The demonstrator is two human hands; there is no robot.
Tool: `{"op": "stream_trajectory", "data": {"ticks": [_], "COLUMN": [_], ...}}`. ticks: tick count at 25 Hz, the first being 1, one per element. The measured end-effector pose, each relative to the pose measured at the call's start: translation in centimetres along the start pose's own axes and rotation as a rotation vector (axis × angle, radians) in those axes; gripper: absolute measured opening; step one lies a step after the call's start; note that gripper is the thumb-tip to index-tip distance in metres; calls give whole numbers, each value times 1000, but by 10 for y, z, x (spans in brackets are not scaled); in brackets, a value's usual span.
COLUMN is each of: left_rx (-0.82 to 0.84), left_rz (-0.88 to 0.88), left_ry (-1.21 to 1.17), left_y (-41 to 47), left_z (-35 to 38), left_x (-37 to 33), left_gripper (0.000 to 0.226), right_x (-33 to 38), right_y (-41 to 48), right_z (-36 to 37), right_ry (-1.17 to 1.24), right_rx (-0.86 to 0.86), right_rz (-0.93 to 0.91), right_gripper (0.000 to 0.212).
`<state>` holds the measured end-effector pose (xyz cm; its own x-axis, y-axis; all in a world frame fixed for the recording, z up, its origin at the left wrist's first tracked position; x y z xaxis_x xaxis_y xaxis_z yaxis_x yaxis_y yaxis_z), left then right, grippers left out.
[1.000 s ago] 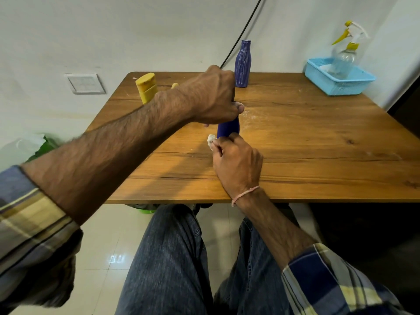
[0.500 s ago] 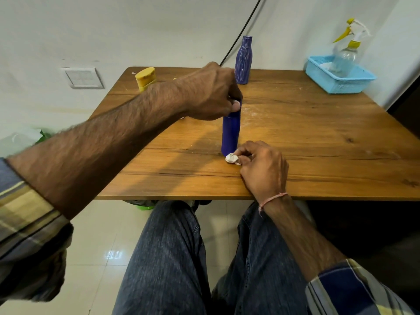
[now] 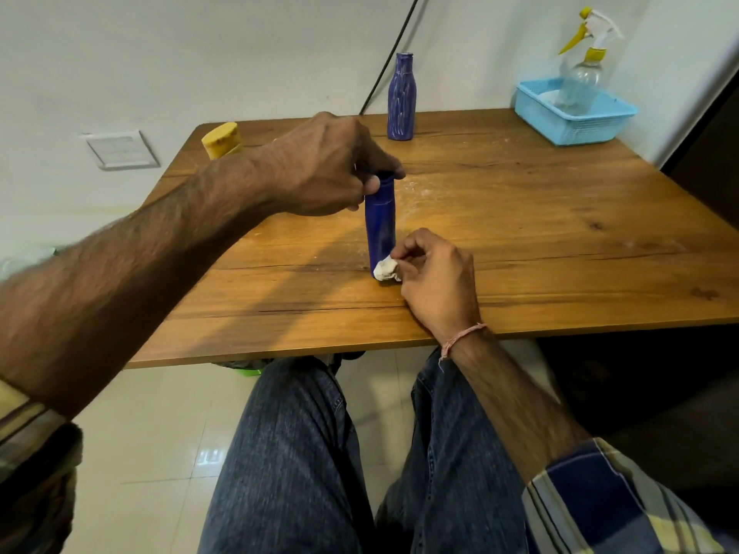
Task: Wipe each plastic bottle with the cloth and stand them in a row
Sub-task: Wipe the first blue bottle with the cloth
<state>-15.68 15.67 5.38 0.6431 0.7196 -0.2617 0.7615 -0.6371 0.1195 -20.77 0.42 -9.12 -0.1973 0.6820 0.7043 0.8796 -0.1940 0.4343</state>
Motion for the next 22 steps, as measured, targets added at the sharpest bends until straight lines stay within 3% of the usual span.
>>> {"op": "stream_trajectory", "data": {"ticks": [3,7,9,11,14,18,22], "left_rx": [1,-23,-38,-19,0,0,-10], "left_rz": [11,13,10,-2,0,14,19], "left_ry": [-34,-18,-2,-37,-75,-90,-107], "left_y": [0,1,2,3,3,4,4], "left_z": [2,4,4,4,4,4,5], "left_x": [2,2,1,0,0,0,2], "left_gripper": [40,41,40,39,37,37,38], "right_x": [4,35,42,37,20,20,33], "right_y": [6,16,11,-2,-14,-6,5], "right_z": [-4,-19,-15,0,16,6,-10], "right_ry": [-87,285,285,128,-63,-63,158], "right_rx": [27,-244,-290,-225,-106,-51,-288], "right_rz": [35,-16,-105,-163,-109,-56,-236], "right_gripper": [16,12,13,14,16,19,15]}}
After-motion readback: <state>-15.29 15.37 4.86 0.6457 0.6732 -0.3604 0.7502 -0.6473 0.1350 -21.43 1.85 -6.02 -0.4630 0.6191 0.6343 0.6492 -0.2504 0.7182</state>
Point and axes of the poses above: each hand's wrist, its own y-axis towards the middle knuckle, its own z-axis out of the palm, x = y × z, the point moved 1 cm from there along y, towards the middle knuckle, and after that the axes turned 2 degrees about -x, right-handed, at the moved point
